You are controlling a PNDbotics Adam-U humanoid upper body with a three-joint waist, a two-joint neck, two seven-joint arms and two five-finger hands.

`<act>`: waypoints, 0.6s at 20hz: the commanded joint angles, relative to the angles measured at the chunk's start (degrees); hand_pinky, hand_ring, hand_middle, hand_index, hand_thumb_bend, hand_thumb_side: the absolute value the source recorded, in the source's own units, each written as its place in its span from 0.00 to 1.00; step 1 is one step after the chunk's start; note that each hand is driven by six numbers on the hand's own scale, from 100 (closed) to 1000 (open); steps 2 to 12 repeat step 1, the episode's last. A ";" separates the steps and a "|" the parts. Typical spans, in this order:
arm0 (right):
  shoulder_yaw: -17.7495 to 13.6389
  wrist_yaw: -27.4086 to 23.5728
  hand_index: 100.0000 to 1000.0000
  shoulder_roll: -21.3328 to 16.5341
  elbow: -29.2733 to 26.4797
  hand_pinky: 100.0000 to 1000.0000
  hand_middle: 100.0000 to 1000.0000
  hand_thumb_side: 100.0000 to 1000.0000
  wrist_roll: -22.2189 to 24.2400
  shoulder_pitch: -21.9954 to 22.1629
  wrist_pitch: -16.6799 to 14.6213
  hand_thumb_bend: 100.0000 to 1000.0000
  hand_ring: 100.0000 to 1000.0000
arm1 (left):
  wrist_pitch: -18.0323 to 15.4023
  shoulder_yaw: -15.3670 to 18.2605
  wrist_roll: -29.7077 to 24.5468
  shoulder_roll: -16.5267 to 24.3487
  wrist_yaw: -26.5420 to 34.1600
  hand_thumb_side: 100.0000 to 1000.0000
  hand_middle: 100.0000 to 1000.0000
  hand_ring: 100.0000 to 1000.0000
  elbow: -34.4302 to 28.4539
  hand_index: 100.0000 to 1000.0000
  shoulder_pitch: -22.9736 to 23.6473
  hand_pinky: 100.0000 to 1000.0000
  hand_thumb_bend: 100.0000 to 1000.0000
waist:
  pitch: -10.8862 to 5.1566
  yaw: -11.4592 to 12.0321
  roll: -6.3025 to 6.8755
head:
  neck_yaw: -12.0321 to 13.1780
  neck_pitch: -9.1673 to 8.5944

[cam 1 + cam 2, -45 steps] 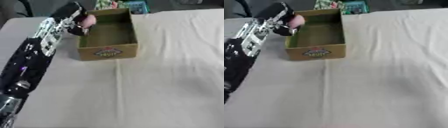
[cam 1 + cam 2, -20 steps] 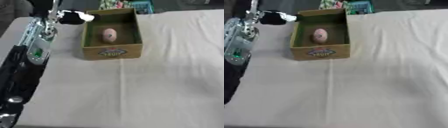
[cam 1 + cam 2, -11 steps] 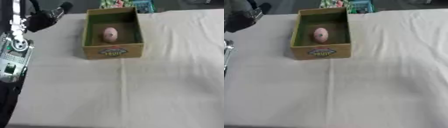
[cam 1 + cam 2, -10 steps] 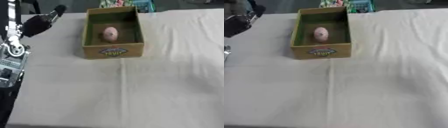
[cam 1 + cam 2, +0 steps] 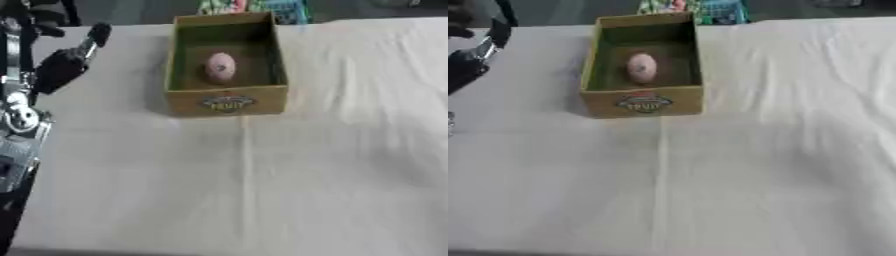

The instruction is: Pick up objects on the table and place them in the box.

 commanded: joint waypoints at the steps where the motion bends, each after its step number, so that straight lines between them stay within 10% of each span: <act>1: -0.75 -0.24 0.83 -1.07 -1.28 0.60 0.68 0.19 -0.35 -0.46 -0.02 0.00 0.67 | -0.32 0.77 -0.08 0.58 0.54 0.38 0.66 0.62 -0.33 0.75 -0.16 0.57 0.65 | -0.89 -0.11 -0.24 | 0.04 -0.71; 12: -0.75 -0.24 0.83 -1.07 -1.28 0.60 0.68 0.19 -0.35 -0.46 -0.02 0.00 0.67 | -0.32 0.77 -0.08 0.58 0.54 0.38 0.66 0.62 -0.33 0.75 -0.16 0.57 0.65 | -0.89 -0.11 -0.24 | 0.04 -0.71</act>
